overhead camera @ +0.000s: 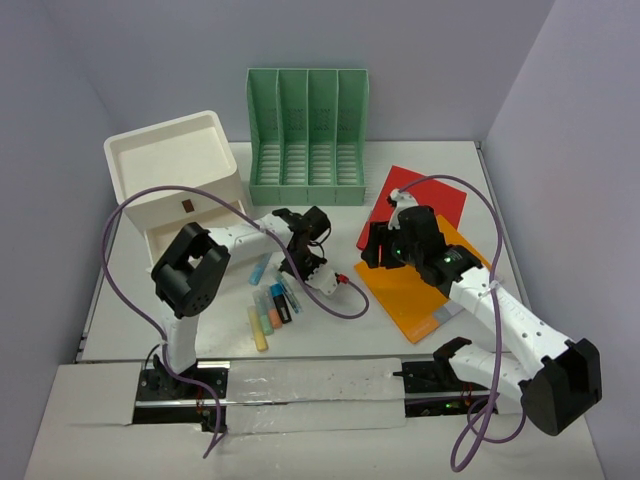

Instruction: Organize the desk

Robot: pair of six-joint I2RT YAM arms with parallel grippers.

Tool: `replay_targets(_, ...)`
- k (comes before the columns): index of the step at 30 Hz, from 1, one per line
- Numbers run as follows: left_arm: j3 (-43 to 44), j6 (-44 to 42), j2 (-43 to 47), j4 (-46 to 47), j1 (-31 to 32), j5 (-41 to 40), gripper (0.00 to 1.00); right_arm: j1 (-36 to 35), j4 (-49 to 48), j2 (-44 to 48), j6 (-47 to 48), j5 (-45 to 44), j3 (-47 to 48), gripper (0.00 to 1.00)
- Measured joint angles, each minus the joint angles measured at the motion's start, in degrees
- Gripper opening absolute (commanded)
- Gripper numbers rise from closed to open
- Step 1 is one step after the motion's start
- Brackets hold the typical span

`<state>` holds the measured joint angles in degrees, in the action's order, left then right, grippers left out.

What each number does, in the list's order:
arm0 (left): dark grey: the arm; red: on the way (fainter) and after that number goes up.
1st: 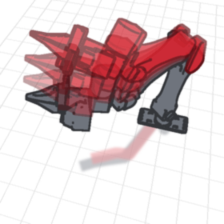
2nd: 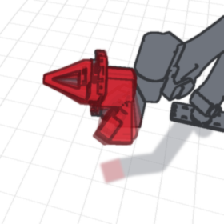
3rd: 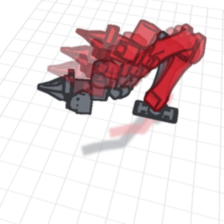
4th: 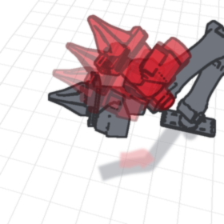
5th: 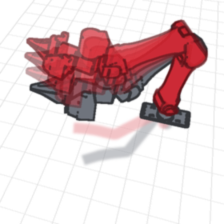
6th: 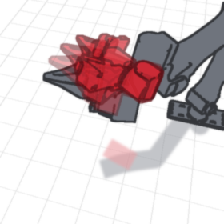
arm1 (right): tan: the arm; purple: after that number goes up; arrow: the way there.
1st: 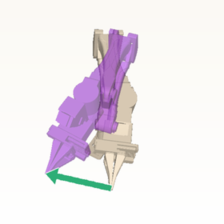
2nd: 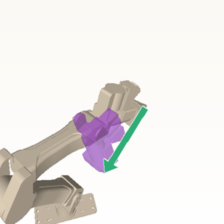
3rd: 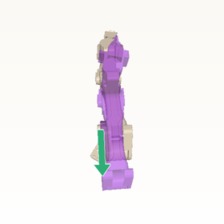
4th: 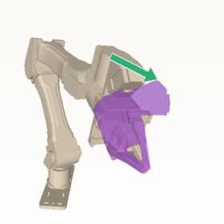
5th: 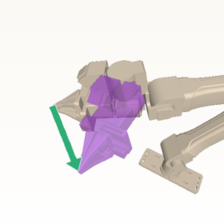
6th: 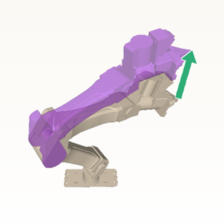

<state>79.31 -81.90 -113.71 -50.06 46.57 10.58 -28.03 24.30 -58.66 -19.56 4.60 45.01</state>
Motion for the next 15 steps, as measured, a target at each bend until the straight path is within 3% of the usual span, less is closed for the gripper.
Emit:
replay_targets(9,-0.10,3.69,-0.14,7.41,-0.12,-1.75,0.00,0.00,1.05,0.88,0.55,-2.53,0.01,0.65)
replay_targets(15,7.41,10.53,-1.77,10.61,-0.33,-1.12,0.00,0.13,3.32,1.02,-0.47,-6.87,1.53,0.65)
